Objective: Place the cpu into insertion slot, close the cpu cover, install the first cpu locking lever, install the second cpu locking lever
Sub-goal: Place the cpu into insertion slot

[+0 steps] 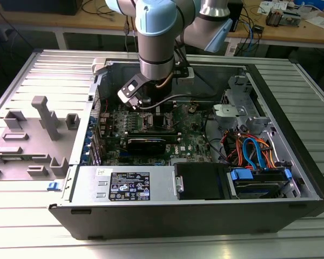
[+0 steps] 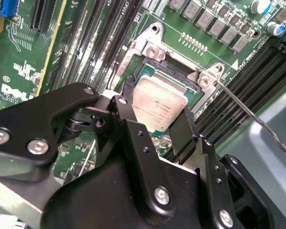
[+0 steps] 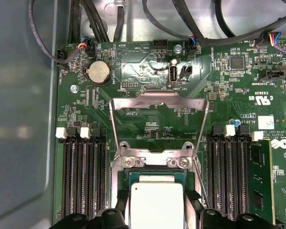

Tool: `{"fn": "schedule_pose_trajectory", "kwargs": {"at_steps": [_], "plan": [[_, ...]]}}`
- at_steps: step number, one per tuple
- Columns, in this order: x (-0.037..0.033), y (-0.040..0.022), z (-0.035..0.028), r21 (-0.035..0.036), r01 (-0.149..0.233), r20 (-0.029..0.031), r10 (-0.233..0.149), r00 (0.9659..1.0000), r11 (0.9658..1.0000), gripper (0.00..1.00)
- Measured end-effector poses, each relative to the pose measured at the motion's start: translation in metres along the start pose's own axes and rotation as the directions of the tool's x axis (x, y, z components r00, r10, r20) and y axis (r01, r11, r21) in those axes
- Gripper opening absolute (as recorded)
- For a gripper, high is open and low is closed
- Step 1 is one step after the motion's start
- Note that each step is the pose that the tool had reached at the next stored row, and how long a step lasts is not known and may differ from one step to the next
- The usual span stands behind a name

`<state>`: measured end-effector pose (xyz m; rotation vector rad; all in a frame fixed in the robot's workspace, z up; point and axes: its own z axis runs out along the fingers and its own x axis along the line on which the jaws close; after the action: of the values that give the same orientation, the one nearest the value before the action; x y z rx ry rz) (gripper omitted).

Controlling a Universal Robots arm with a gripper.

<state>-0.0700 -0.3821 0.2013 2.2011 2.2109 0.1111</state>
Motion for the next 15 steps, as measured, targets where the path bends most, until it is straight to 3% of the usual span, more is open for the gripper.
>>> {"fn": "schedule_pose_trajectory", "kwargs": {"at_steps": [15], "plan": [[0.0, -0.0002, 0.0022, -0.0004, -0.006, 0.0013, 0.006, 1.0, 1.0, 0.54]]}}
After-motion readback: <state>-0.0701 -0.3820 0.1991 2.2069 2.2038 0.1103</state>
